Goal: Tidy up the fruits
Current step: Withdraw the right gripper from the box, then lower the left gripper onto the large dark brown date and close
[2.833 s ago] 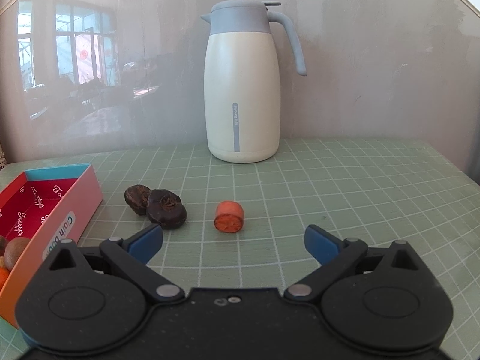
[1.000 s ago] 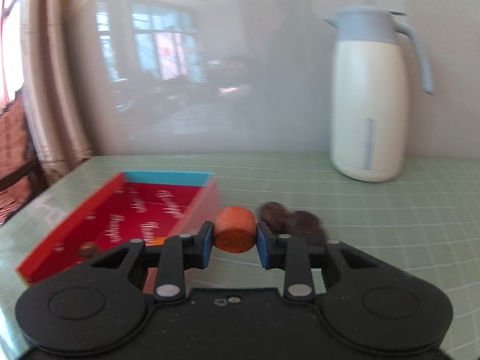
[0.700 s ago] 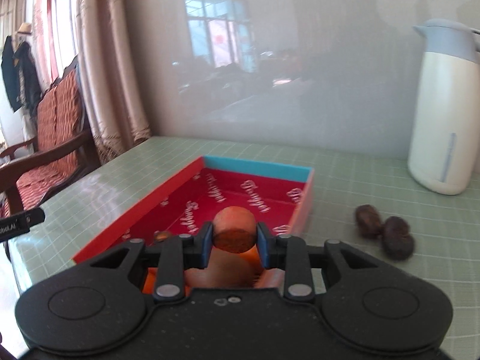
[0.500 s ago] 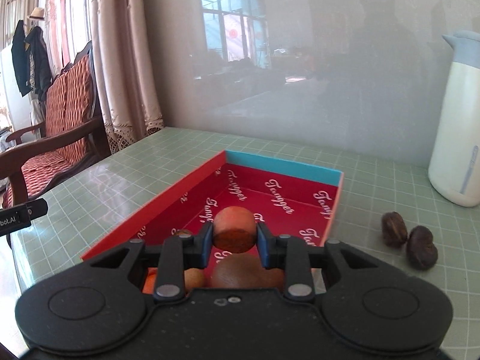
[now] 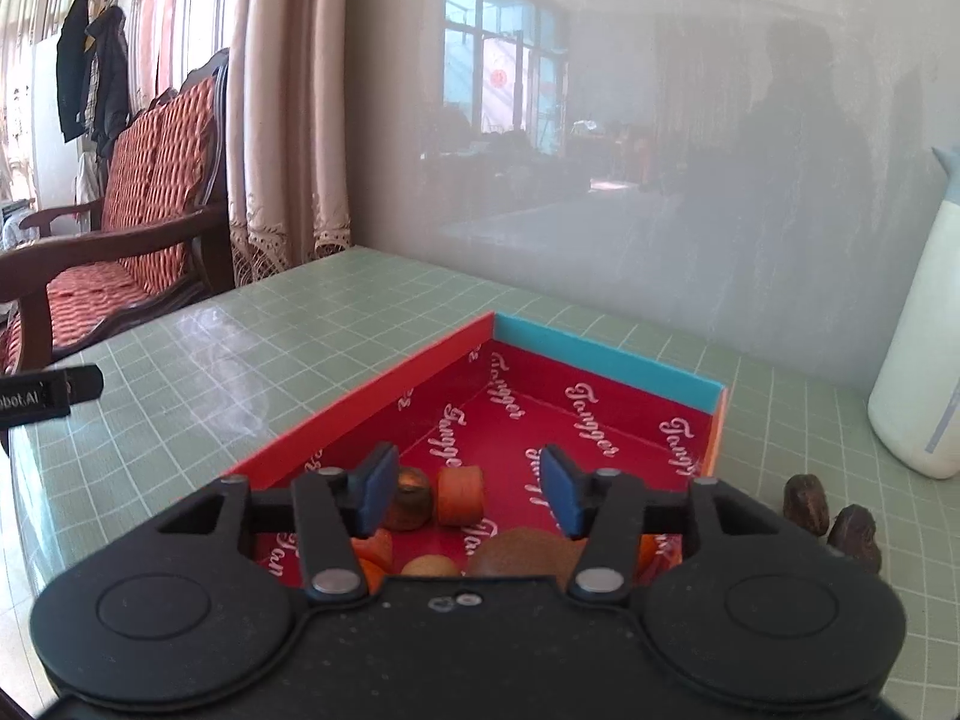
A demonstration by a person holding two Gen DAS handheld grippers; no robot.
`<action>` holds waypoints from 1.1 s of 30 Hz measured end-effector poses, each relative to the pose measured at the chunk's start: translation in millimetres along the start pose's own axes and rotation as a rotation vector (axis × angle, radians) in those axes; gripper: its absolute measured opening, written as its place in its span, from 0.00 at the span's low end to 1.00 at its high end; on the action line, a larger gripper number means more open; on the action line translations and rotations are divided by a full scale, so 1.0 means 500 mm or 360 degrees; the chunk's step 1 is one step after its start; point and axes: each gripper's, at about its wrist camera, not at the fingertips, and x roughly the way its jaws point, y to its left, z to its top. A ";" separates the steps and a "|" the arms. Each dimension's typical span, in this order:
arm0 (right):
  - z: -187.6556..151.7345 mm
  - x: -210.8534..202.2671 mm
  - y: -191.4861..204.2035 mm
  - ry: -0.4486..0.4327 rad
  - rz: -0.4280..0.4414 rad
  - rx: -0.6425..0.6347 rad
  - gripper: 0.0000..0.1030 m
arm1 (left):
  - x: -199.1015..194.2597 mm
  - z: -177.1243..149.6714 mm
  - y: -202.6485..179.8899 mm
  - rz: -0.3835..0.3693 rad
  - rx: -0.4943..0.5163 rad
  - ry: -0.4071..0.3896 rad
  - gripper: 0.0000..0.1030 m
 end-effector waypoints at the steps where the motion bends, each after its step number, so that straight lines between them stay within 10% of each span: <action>1: 0.002 -0.005 -0.004 -0.0010 -0.0005 0.0015 0.54 | -0.003 0.000 -0.007 -0.0008 0.0016 -0.0008 0.92; 20: -0.046 -0.112 -0.204 -0.0101 -0.0511 0.0338 0.96 | -0.102 -0.030 -0.194 -0.0384 0.0300 -0.0160 0.92; 33: -0.115 -0.242 -0.399 -0.0184 -0.1030 0.0675 1.00 | -0.209 -0.062 -0.425 -0.0872 0.0541 -0.0098 0.92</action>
